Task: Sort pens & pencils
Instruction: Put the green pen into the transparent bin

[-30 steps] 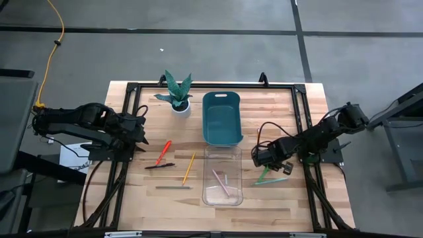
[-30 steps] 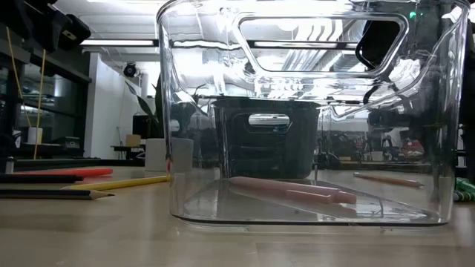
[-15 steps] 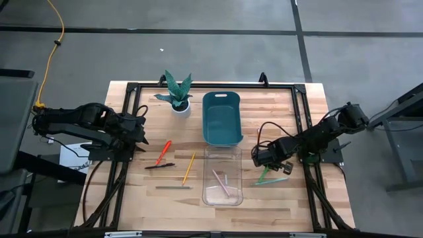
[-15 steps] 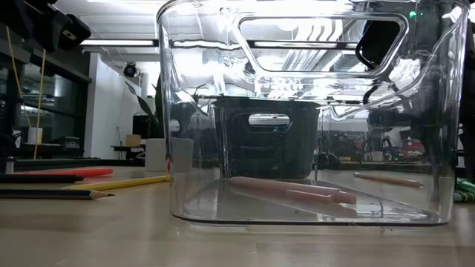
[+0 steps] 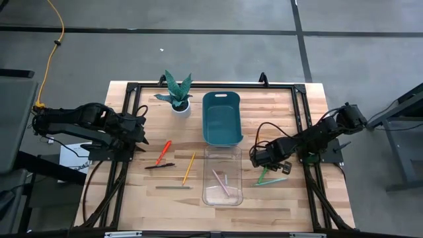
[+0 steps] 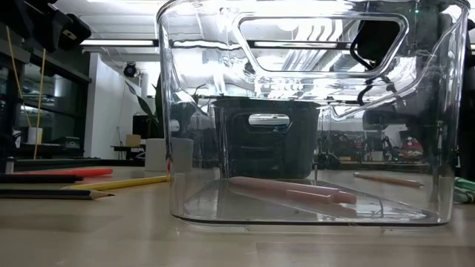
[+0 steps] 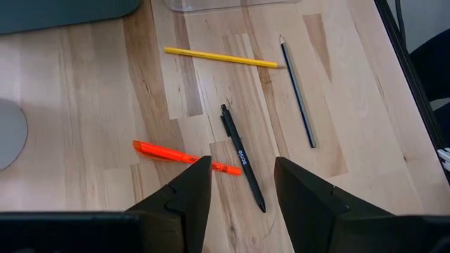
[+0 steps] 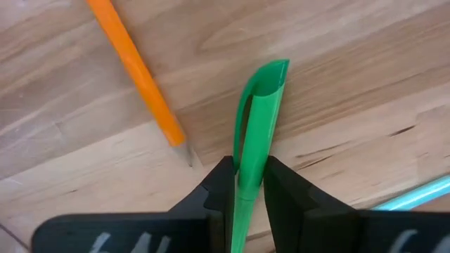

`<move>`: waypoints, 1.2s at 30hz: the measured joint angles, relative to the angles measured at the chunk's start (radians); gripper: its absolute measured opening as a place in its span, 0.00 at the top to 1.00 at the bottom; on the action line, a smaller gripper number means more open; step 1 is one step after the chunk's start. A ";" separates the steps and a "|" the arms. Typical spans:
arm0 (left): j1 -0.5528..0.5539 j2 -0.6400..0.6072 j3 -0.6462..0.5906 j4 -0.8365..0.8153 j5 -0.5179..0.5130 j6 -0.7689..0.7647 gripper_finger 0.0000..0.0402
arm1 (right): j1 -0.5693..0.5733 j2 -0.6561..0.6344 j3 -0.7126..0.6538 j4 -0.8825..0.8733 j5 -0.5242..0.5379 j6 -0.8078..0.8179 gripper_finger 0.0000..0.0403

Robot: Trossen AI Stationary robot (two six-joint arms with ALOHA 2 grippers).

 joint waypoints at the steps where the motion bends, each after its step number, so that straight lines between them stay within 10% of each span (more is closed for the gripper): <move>1: 0.000 0.000 0.000 0.000 0.000 0.000 0.64 | 0.000 -0.001 0.000 -0.002 0.000 0.000 0.89; 36: 0.000 0.000 0.000 0.046 -0.003 -0.008 0.64 | 0.000 -0.394 0.002 -0.152 0.212 -0.061 0.89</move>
